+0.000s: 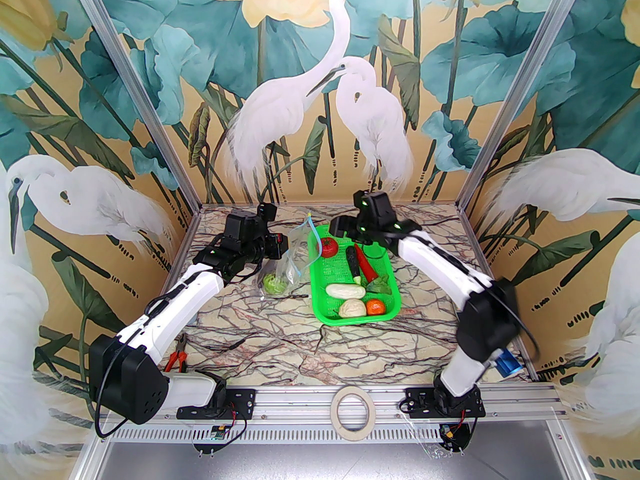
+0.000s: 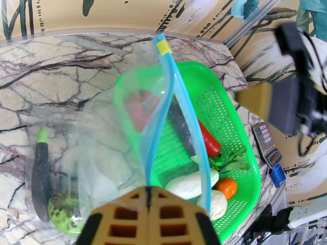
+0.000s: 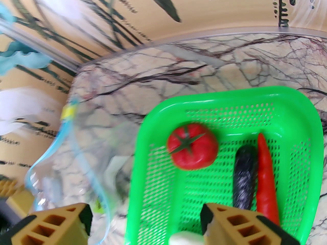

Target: Place the food in the zip-top bag and seal the zipper

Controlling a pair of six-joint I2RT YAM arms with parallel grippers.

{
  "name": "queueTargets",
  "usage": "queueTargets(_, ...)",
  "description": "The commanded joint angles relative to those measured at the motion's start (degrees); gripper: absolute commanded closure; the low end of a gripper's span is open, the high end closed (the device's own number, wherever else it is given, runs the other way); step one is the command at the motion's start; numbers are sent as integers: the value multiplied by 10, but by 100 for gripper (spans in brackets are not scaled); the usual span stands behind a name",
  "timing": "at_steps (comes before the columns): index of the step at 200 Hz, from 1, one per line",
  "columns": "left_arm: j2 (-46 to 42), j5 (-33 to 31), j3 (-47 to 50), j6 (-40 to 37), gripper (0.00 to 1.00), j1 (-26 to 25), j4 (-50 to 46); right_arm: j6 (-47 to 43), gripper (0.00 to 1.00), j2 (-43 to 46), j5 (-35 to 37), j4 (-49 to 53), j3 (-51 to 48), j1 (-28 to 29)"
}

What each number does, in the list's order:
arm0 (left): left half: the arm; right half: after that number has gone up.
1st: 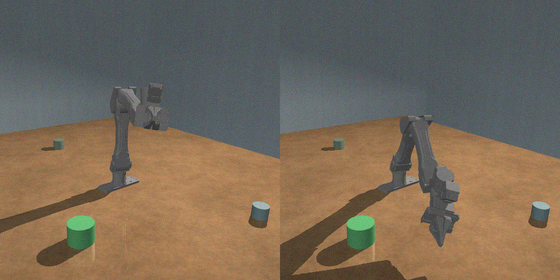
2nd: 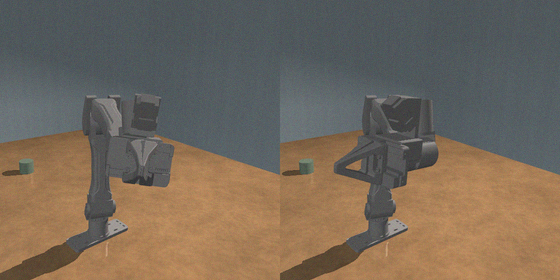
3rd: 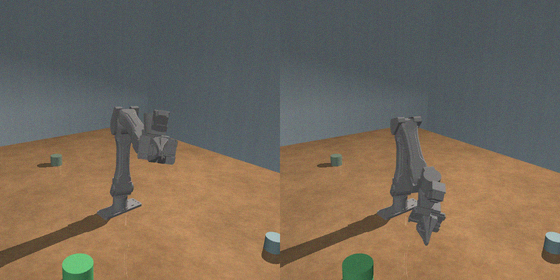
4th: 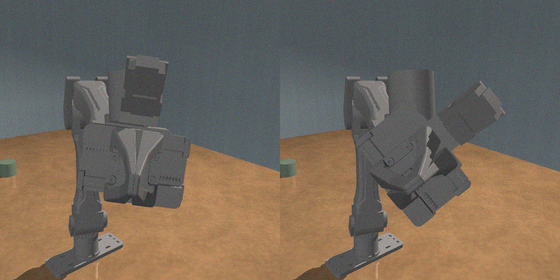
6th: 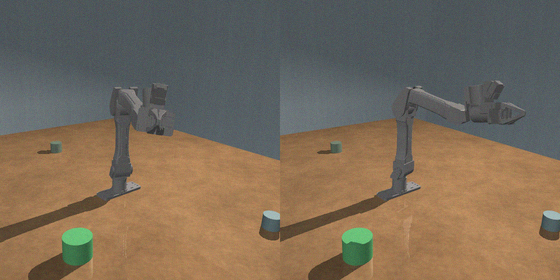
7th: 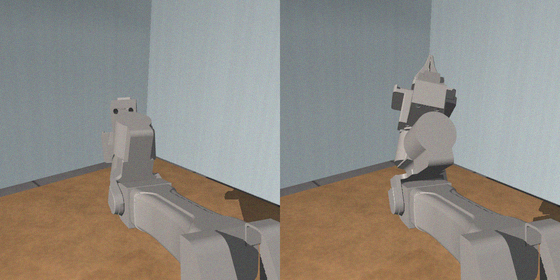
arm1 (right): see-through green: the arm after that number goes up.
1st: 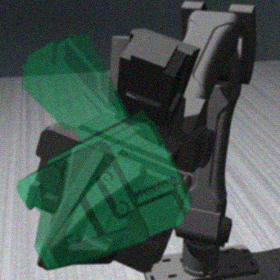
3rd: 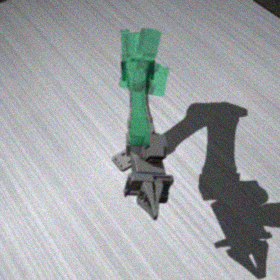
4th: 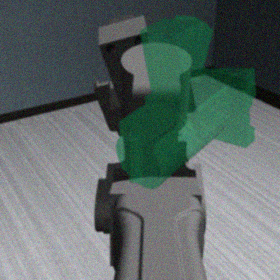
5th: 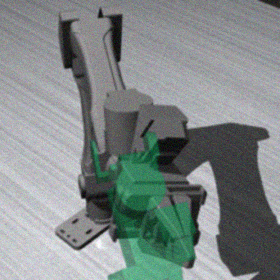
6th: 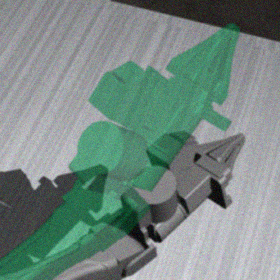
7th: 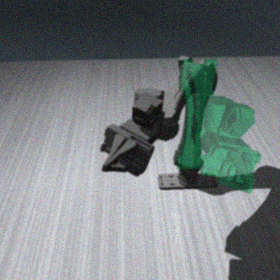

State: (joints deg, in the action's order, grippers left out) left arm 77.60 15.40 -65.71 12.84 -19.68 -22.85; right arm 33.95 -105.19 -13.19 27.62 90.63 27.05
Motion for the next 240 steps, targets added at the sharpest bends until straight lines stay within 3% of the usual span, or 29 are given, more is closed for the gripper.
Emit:
queueTargets(1, -17, 8, 8, -5, 100, -1, 6, -13, 19, -66, 35, 58, 43, 4)
queueTargets(41, -22, 8, 8, -7, 100, -1, 2, -6, 19, -137, 49, 72, 96, 4)
queueTargets(51, -22, 9, 8, -6, 100, -1, 3, -5, 12, -152, 44, 73, 106, 5)
queueTargets(132, -21, 21, 12, 2, 100, -1, 11, 6, 6, -224, 16, 45, 146, 19)
queueTargets(199, -24, 24, 12, 1, 100, -1, 8, 10, 6, -273, 32, 50, 181, 23)
queueTargets(240, -26, 19, 12, -2, 100, -1, 4, 12, 12, -283, 35, 57, 184, 24)
